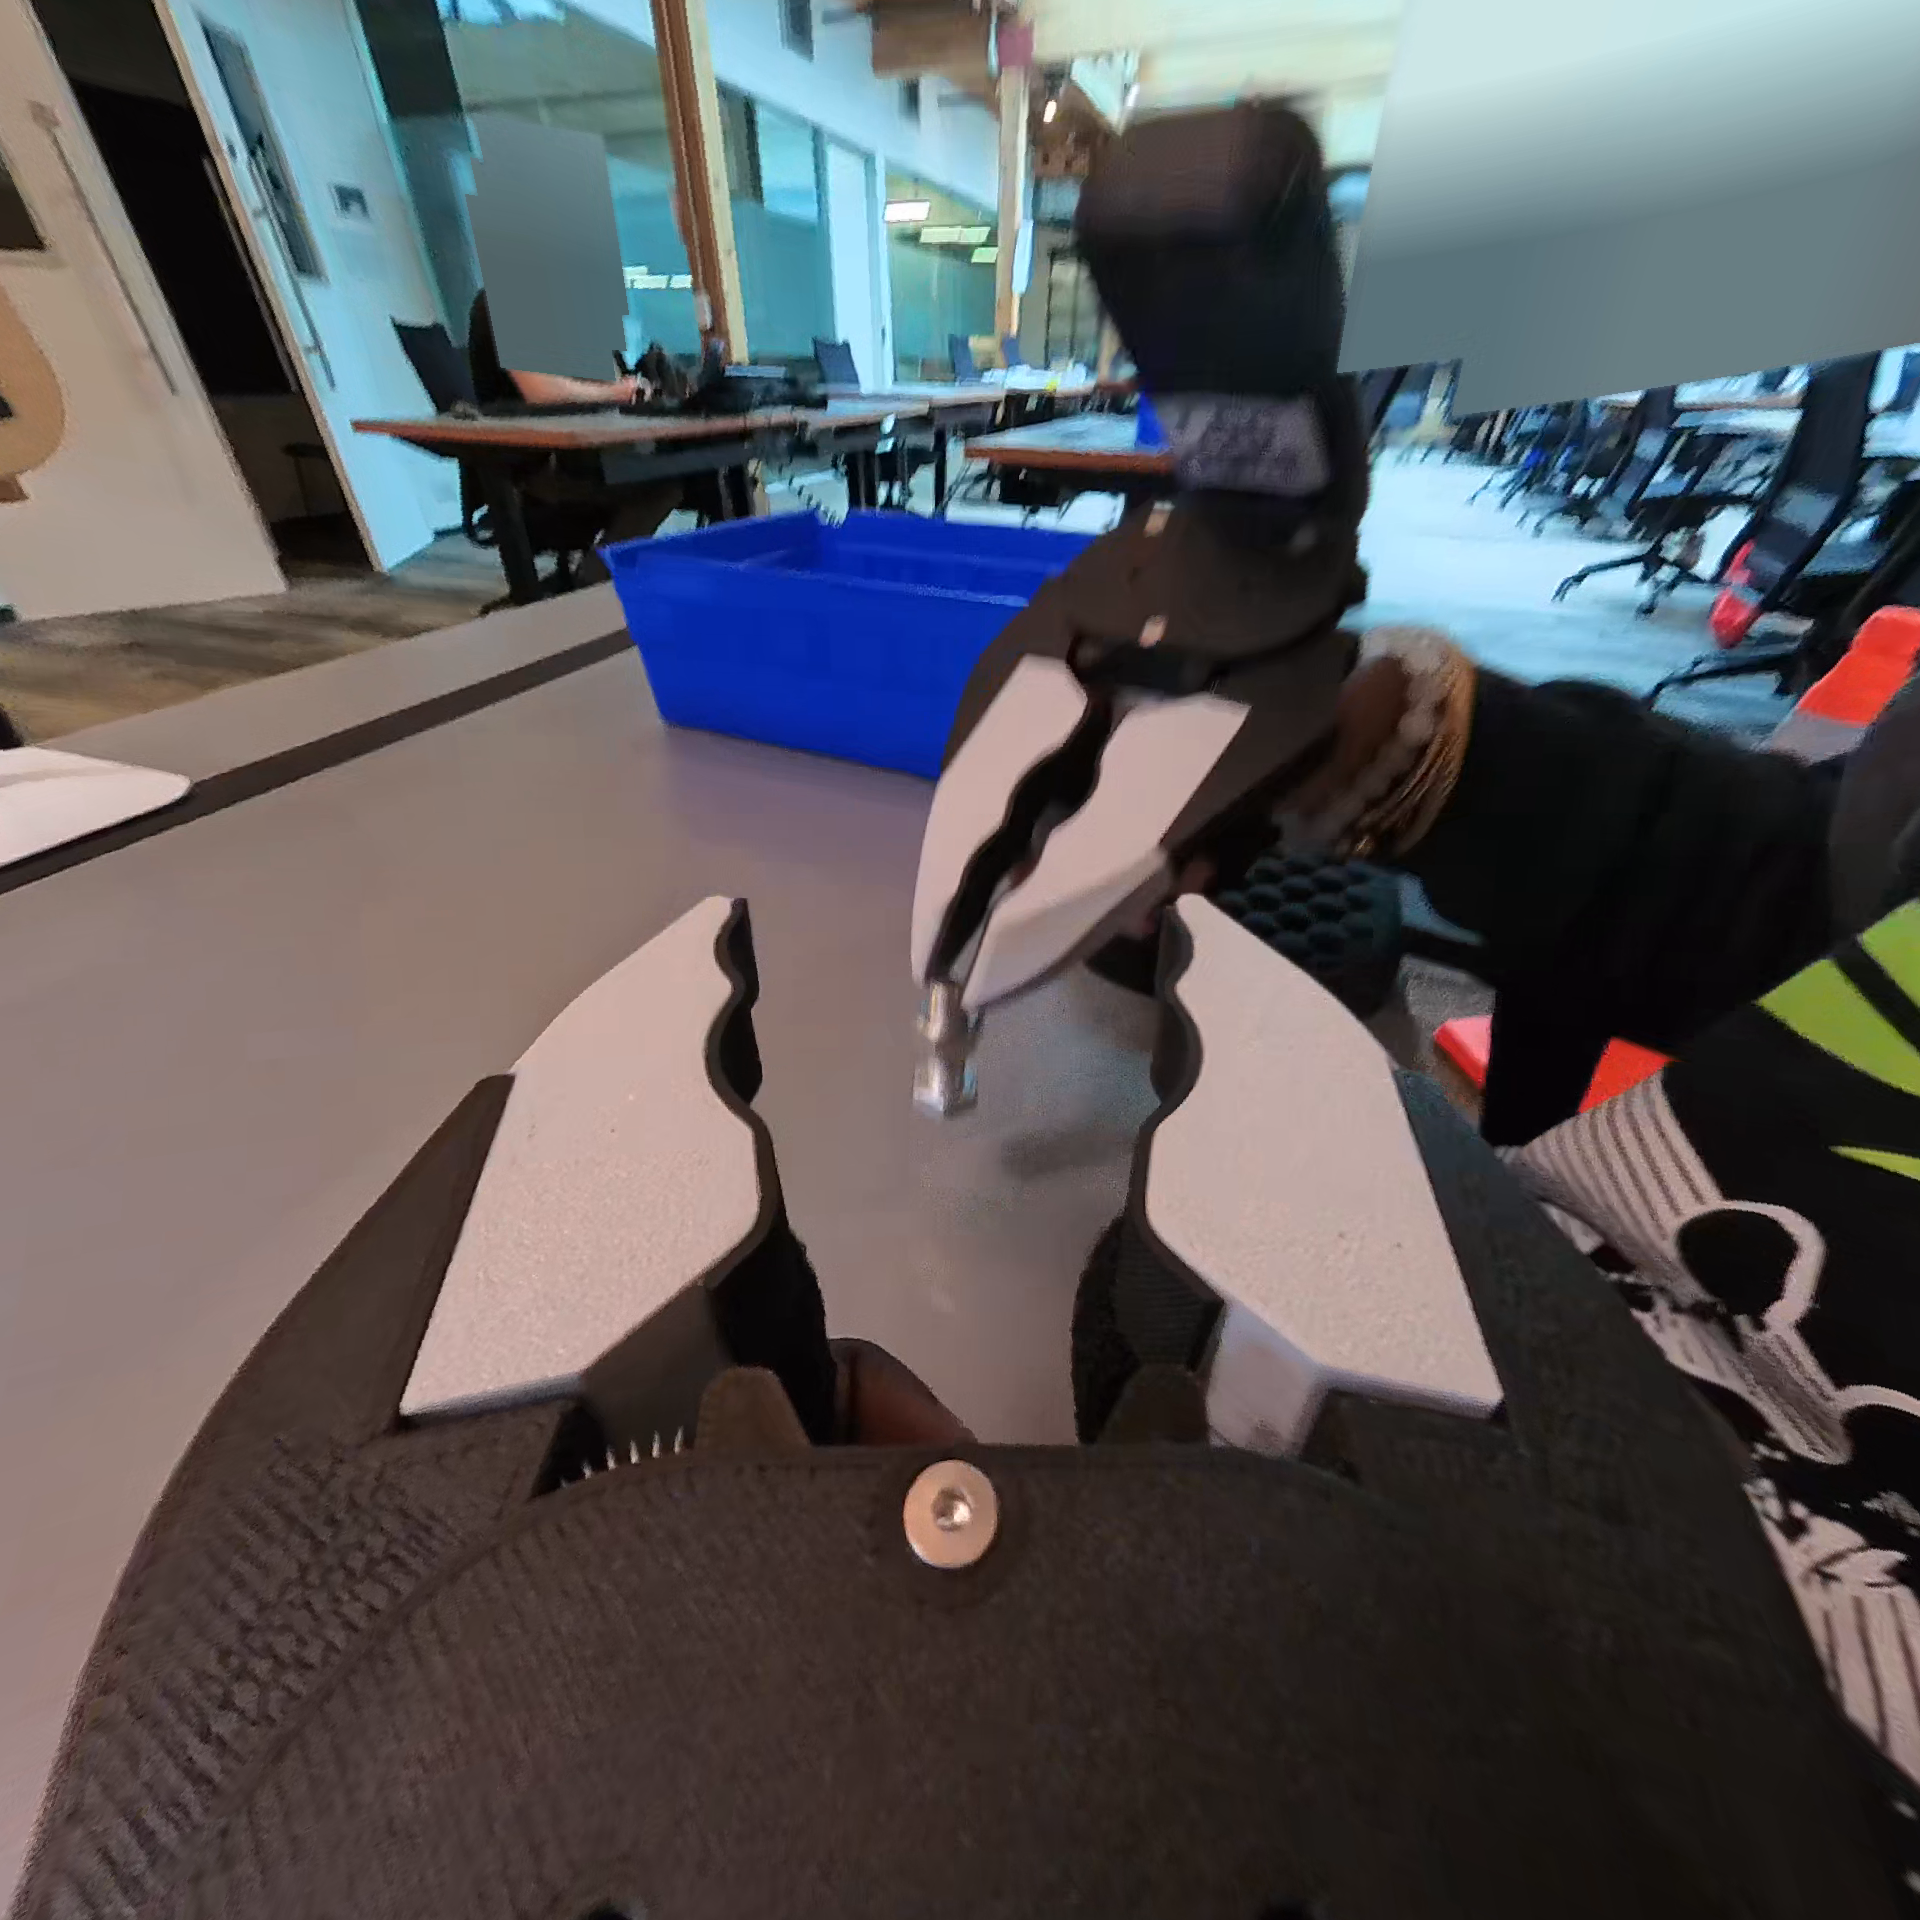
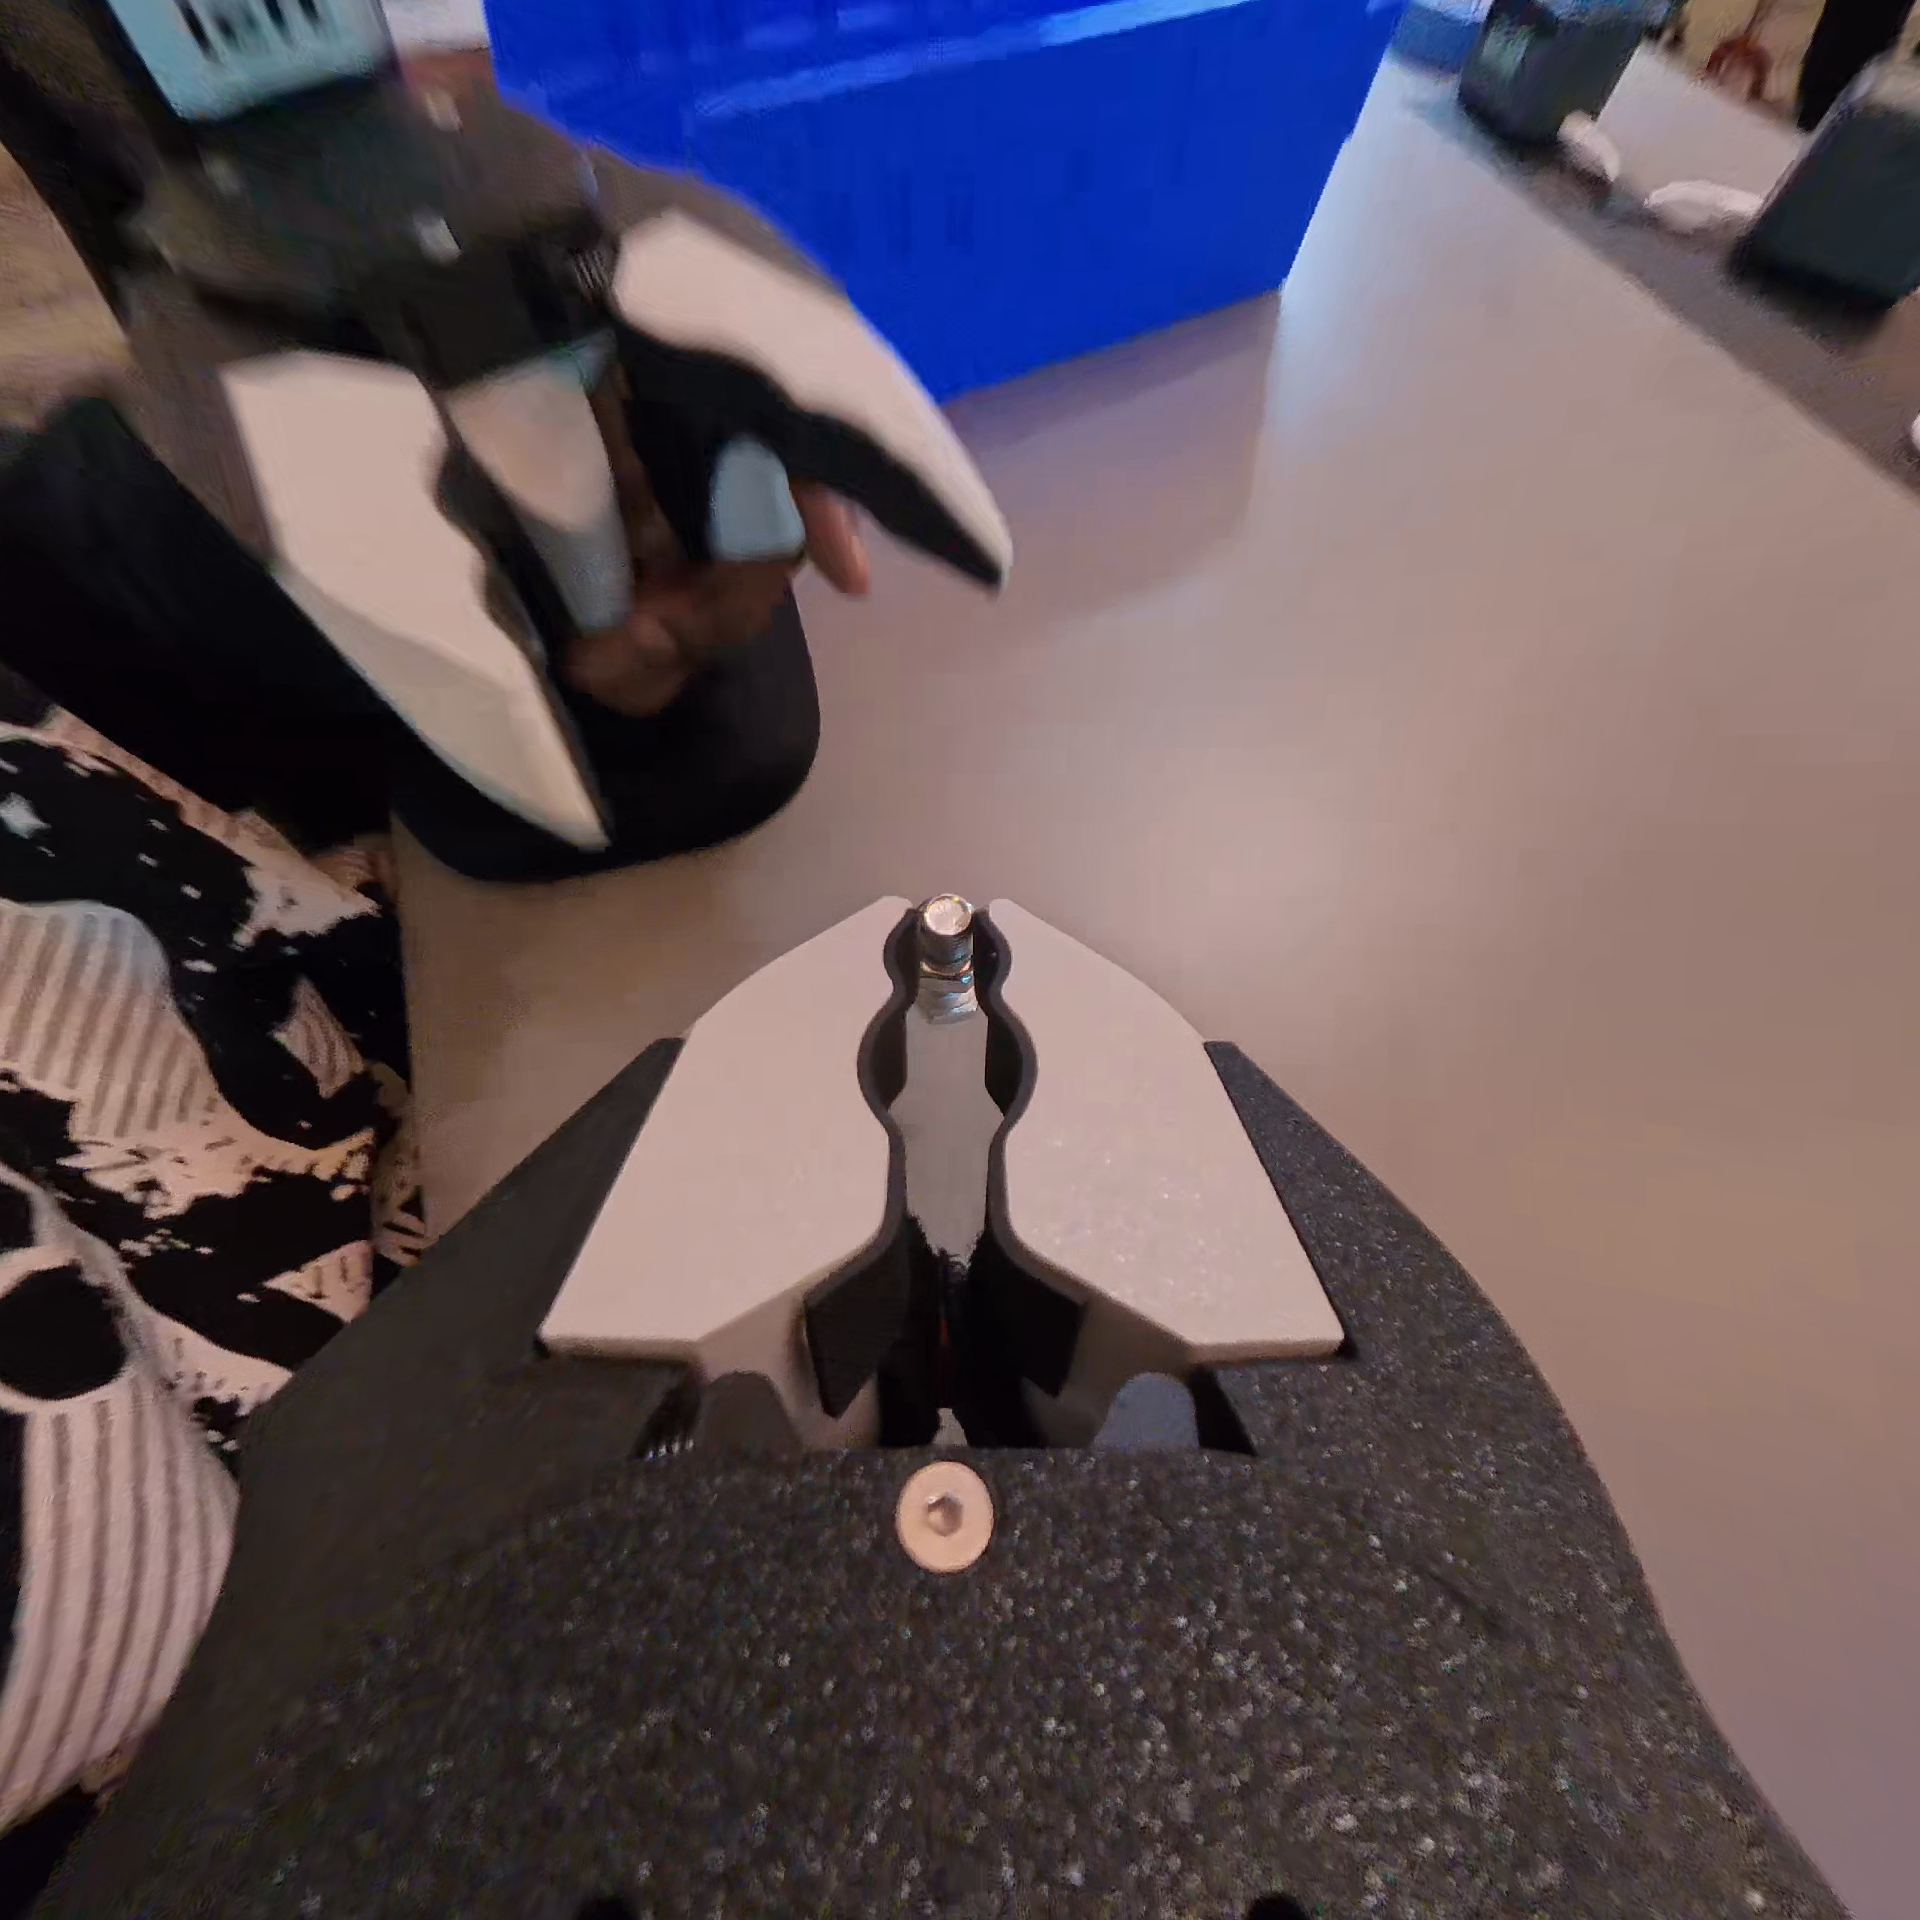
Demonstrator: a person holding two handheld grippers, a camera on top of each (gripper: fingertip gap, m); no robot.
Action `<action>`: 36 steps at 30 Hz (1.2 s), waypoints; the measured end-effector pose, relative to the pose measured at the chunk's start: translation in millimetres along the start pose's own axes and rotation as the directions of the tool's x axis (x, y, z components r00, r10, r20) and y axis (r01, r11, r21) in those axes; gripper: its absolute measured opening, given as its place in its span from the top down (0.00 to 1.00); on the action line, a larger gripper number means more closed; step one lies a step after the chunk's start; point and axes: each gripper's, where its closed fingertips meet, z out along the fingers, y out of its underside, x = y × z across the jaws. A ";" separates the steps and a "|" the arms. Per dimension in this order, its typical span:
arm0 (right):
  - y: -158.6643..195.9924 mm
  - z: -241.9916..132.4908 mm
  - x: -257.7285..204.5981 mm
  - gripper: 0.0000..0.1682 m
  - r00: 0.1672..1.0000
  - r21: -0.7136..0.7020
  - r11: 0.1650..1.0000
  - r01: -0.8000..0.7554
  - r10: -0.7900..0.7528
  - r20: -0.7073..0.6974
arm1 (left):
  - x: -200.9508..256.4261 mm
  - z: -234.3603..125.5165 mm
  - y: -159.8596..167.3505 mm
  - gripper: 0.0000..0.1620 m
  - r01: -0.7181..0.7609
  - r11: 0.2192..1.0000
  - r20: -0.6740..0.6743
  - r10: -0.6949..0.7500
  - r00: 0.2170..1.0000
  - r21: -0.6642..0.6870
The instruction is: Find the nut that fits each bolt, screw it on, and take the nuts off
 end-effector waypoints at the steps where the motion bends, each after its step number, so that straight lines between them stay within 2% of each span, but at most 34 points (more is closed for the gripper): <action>1: -10.1 -7.2 0.2 0.94 1.000 0.029 1.000 -0.001 0.001 0.000 | -0.3 3.6 3.4 0.55 -0.013 0.999 0.015 0.013 1.000 -0.034; 4: -39.4 -27.7 -4.0 0.94 1.000 0.107 0.994 -0.010 0.007 0.023 | -1.7 14.1 12.0 0.61 -0.056 0.991 0.065 0.065 0.996 -0.123; 9: -65.6 -42.5 -11.2 0.94 0.999 0.168 0.986 -0.007 0.002 0.033 | 2.4 23.8 6.5 0.72 -0.124 0.987 0.108 0.135 0.985 -0.102; 15: -69.9 -38.9 -19.4 0.94 0.998 0.180 0.984 0.000 -0.012 0.065 | 10.0 26.9 2.4 0.80 -0.092 0.994 0.075 0.096 0.993 -0.058; 18: -70.5 -37.2 -21.3 0.94 0.997 0.187 0.982 -0.008 -0.007 0.077 | 10.4 26.9 3.0 0.88 -0.089 0.994 0.068 0.093 0.993 -0.058; 23: -73.2 -38.0 -23.6 0.93 0.996 0.245 0.970 -0.005 -0.017 0.087 | 12.9 25.6 1.0 0.88 -0.067 0.997 0.036 0.068 0.997 -0.033; 25: -78.9 -41.0 -26.7 0.85 0.994 0.330 0.944 -0.019 -0.018 0.108 | 14.4 24.9 0.7 0.88 -0.054 0.998 0.015 0.054 0.998 -0.023; 27: -83.2 -42.1 -26.5 0.71 0.994 0.414 0.909 -0.044 -0.002 0.111 | 16.9 23.5 -0.9 0.88 -0.039 0.999 -0.016 0.039 0.999 -0.005; 30: -79.2 -31.4 -24.8 0.60 0.996 0.465 0.883 -0.056 0.017 0.087 | 20.3 20.5 -4.6 0.88 -0.008 0.999 -0.062 0.010 0.998 0.032; 32: -76.6 -20.9 -26.0 0.58 0.996 0.469 0.881 -0.059 0.023 0.081 | 22.7 19.5 -5.6 0.88 0.008 0.999 -0.089 -0.004 0.996 0.041; 36: -77.1 -8.6 -25.2 0.60 0.996 0.473 0.878 -0.072 0.036 0.084 | 30.2 21.0 -2.0 0.89 -0.026 0.999 -0.122 0.029 0.992 0.022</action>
